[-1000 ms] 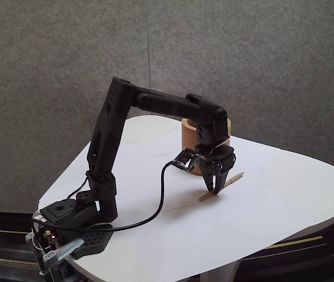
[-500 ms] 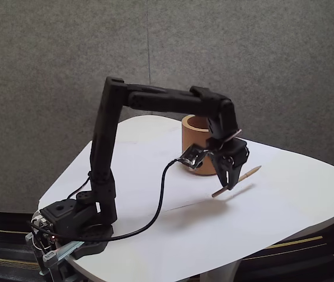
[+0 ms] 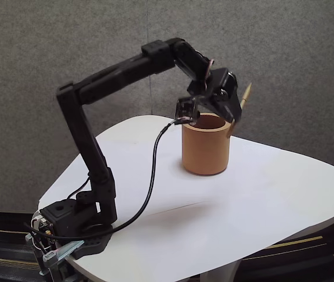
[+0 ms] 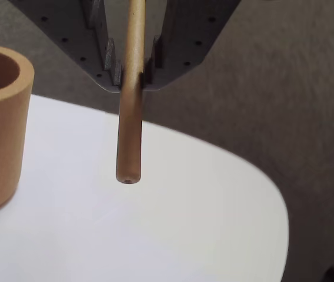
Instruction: Grab the pen and put it in the pen holder.
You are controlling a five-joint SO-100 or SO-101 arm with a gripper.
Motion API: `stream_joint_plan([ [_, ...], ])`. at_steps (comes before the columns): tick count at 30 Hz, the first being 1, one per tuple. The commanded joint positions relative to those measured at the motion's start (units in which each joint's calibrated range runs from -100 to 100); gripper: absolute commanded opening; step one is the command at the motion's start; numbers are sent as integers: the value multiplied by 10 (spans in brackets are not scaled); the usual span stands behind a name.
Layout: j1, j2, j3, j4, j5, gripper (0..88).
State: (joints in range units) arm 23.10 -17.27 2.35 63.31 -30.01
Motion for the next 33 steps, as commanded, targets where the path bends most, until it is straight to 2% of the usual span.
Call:
stream_joint_plan([
  [1,0,-97,-23,-2,68,5],
  [7,-7,-159,-8,-3,207,5],
  [13,-11,-168,17,-10,382,5],
  [17,-17,-168,14,-12,460,5],
  [20,-33,-168,15,-47,499,5],
  [25,-73,-164,15,-181,559,5],
  [33,-142,-160,16,-319,622,5],
])
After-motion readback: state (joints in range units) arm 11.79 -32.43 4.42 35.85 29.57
